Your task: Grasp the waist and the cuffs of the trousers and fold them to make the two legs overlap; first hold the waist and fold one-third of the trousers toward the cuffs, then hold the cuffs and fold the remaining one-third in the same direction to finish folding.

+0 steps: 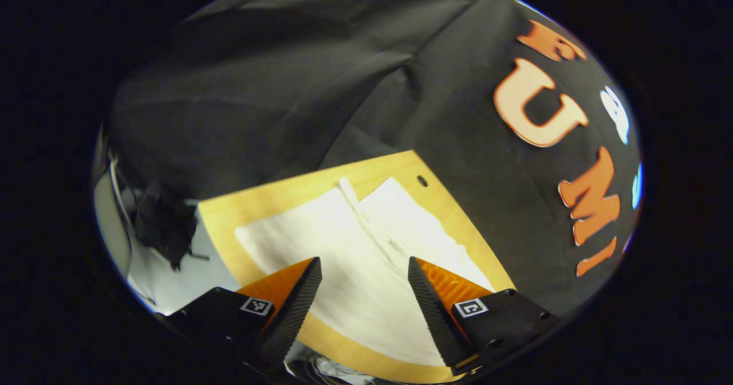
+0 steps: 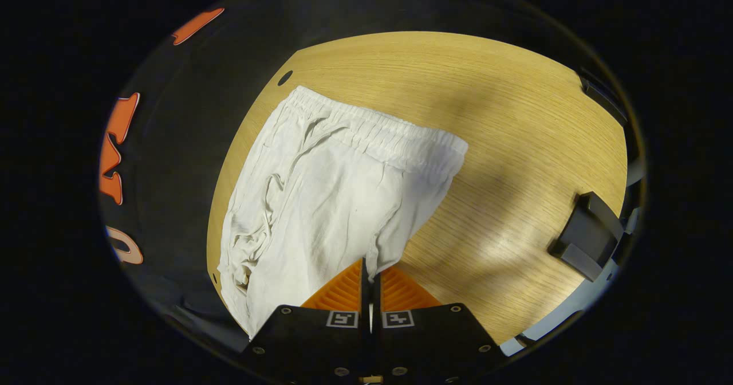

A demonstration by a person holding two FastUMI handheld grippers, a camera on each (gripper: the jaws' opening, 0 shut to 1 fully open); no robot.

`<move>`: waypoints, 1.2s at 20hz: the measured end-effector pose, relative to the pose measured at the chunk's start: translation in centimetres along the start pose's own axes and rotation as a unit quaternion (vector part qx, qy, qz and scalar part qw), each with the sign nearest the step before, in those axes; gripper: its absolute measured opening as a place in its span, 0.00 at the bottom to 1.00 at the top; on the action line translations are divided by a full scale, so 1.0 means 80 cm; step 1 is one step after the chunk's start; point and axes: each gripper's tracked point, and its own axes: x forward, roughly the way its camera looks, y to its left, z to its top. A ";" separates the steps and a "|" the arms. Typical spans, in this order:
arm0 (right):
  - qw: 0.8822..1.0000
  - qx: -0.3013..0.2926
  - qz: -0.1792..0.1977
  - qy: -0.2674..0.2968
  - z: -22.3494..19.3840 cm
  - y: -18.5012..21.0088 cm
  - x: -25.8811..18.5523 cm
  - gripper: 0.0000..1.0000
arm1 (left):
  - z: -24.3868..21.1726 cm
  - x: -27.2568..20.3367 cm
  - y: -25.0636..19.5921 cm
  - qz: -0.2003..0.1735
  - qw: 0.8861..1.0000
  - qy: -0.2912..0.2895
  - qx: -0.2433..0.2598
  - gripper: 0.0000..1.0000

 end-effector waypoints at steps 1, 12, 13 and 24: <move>1.000 -0.001 0.000 0.001 0.000 -0.001 0.000 0.01 | -0.013 0.007 0.008 0.003 0.999 0.016 -0.034 0.99; 1.000 0.015 0.005 0.003 0.001 -0.005 -0.016 0.01 | -0.067 0.034 0.057 0.055 0.978 0.075 -0.185 1.00; 1.000 0.018 0.005 0.003 0.001 -0.006 -0.017 0.01 | -0.067 0.036 0.059 0.060 0.978 0.077 -0.184 0.99; 0.999 0.040 0.014 0.005 0.003 -0.004 -0.021 0.01 | -0.069 0.050 0.051 0.061 0.970 0.092 -0.216 1.00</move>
